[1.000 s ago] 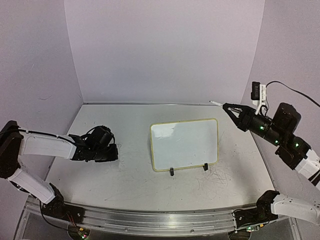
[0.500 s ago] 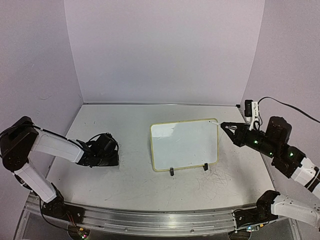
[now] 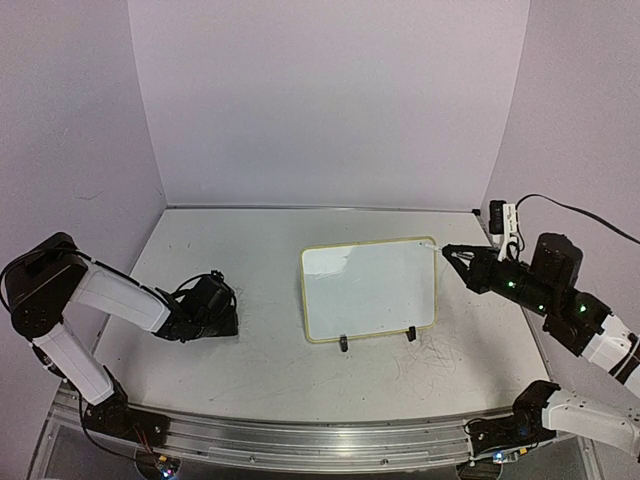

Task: Write a sentence on the whiteboard
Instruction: Place the pen cap at the center of the board.

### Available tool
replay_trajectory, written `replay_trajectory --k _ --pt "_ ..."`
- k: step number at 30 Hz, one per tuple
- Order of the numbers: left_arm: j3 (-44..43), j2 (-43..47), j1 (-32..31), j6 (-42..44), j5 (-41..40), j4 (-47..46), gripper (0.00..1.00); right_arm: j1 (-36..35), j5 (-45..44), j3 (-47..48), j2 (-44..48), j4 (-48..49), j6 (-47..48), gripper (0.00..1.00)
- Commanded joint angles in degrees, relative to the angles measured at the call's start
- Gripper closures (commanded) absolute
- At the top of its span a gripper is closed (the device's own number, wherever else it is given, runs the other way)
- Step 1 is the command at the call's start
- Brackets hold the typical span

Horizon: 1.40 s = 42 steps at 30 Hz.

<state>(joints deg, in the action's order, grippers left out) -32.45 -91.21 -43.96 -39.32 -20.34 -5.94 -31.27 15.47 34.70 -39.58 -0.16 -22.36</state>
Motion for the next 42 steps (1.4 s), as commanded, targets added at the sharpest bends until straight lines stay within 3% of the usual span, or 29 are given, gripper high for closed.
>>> replay_trajectory --k 1,11,16,23,34,42 --pt "1.07 -1.67 -0.07 -0.11 -0.69 -1.22 0.79 -0.11 -3.34 -0.19 2.66 1.68 -0.61 1.0" --pt "1.0 0.6 -0.11 1.49 -0.54 -1.33 0.67 -0.06 -7.43 -3.07 5.72 5.18 -4.59 1.0" --pt "0.86 4.83 -0.09 2.32 -0.7 0.02 0.55 -0.07 -10.85 -1.6 5.2 0.89 -1.04 1.0" --pt "-2.19 13.58 0.58 4.03 -0.85 8.75 0.32 -0.11 -11.34 1.17 3.78 -6.19 8.63 1.0" --pt "-4.91 28.01 10.28 9.87 24.91 8.14 0.14 -0.2 -6.37 2.95 -1.15 -4.09 9.19 1.0" --pt "-7.37 25.74 10.3 13.85 42.47 -2.58 0.12 -5.24 -4.67 1.41 -6.19 4.51 4.22 1.0"
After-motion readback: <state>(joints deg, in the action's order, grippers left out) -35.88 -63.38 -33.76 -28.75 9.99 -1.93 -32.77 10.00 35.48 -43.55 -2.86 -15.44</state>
